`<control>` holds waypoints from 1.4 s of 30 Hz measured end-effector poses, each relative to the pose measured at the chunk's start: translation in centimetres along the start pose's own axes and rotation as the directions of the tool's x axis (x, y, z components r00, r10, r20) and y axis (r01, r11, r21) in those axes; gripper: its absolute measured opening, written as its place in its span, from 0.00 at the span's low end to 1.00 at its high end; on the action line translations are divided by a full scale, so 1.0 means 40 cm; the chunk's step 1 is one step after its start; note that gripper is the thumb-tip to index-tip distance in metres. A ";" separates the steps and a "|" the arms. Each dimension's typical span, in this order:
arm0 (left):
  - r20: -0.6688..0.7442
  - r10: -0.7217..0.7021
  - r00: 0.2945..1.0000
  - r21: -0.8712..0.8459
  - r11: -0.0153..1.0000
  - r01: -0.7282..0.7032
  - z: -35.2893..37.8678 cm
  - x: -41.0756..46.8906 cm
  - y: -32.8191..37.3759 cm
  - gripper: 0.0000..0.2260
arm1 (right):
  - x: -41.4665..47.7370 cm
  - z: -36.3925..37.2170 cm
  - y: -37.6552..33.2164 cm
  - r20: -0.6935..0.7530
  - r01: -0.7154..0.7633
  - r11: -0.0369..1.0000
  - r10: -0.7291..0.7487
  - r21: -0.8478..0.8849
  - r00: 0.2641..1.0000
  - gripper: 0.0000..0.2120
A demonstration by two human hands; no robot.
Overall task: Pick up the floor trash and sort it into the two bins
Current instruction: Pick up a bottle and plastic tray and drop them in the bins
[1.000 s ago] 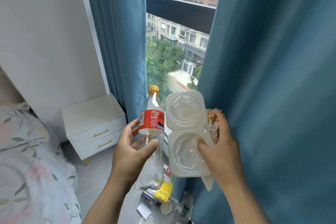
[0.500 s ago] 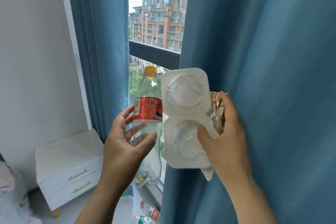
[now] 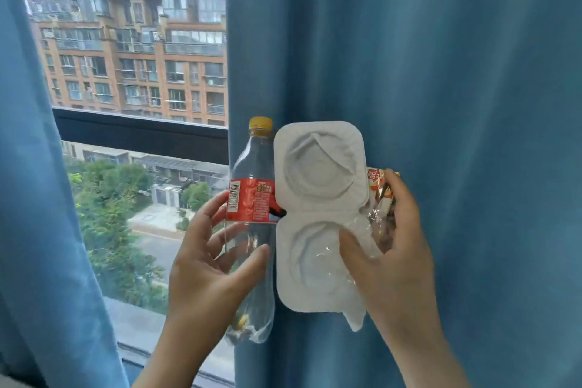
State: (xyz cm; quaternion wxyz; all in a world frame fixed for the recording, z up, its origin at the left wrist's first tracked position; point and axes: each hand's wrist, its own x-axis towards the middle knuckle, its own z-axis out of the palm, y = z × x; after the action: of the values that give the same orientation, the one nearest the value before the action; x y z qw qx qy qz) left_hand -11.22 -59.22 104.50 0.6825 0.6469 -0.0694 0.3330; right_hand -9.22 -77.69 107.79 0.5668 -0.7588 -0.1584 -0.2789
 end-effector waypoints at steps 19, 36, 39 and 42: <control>0.588 0.011 0.809 -0.182 0.976 0.119 0.511 -0.191 0.031 0.30 | -0.202 -0.529 -0.008 -0.592 -0.262 0.912 0.027 -0.315 0.805 0.36; 0.912 0.073 0.404 -0.246 0.886 0.394 0.914 -0.548 0.095 0.31 | -0.505 -0.906 -0.028 -0.862 -0.582 0.716 -0.052 -0.384 0.505 0.35; 0.944 0.097 0.314 -0.242 0.851 0.466 0.969 -0.580 0.073 0.30 | -0.533 -0.932 -0.009 -0.889 -0.632 0.669 -0.098 -0.391 0.447 0.37; 0.965 0.131 0.225 -0.227 0.848 0.480 1.019 -0.597 0.056 0.32 | -0.544 -0.944 0.008 -0.912 -0.682 0.632 -0.104 -0.369 0.396 0.37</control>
State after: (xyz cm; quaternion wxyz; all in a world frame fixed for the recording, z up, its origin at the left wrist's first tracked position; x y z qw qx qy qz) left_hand -17.08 -105.94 100.09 0.6646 0.5210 -0.4759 -0.2458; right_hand -35.51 -111.98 102.05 0.2664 -0.6681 0.4278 -0.5474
